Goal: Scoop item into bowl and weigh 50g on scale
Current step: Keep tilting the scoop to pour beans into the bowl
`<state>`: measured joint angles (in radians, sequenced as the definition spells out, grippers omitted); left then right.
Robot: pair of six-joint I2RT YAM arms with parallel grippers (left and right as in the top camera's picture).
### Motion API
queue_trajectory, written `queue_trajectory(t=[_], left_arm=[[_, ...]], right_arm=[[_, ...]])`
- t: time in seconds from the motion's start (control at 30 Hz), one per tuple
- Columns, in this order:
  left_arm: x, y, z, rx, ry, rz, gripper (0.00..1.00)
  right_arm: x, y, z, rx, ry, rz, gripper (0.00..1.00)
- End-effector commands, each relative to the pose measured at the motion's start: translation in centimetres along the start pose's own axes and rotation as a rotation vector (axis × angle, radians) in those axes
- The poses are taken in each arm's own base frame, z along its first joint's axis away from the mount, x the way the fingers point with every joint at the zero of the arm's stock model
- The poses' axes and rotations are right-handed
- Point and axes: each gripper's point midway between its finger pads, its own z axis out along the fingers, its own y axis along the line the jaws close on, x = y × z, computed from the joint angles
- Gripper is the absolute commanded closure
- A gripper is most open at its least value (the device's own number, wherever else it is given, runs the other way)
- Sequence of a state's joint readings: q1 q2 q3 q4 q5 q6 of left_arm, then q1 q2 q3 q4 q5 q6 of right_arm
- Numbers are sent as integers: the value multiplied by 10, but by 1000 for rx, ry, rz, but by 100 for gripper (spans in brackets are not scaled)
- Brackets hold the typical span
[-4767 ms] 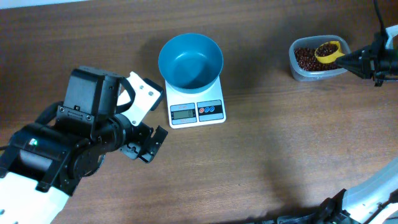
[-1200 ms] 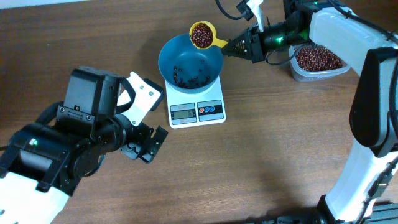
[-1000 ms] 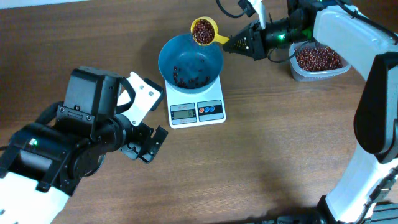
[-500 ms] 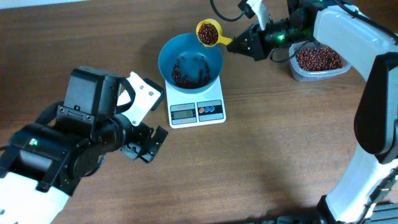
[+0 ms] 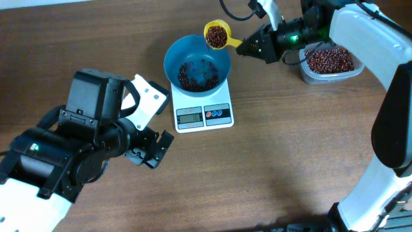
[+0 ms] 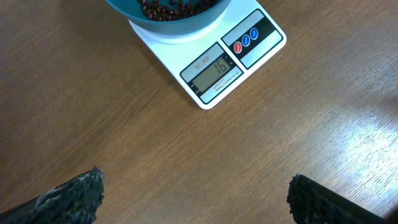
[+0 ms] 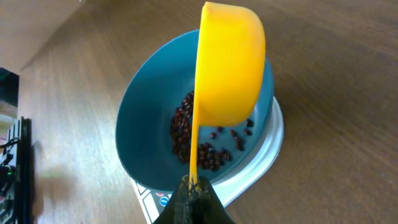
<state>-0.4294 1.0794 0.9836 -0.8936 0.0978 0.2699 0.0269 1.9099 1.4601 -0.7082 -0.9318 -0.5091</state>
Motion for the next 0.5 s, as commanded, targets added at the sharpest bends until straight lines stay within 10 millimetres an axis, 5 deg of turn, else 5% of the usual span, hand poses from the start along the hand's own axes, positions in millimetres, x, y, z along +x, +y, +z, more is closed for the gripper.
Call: queue_trajectory(t=[0.0,0.47], left_arm=[[1,-1,1,10,3,12,2],[1,-1,1,10,3,12,2]], right_arm=[[-14,17,-10,-15,-28,-48,96],[-14,16,-2,80,30,-103,96]])
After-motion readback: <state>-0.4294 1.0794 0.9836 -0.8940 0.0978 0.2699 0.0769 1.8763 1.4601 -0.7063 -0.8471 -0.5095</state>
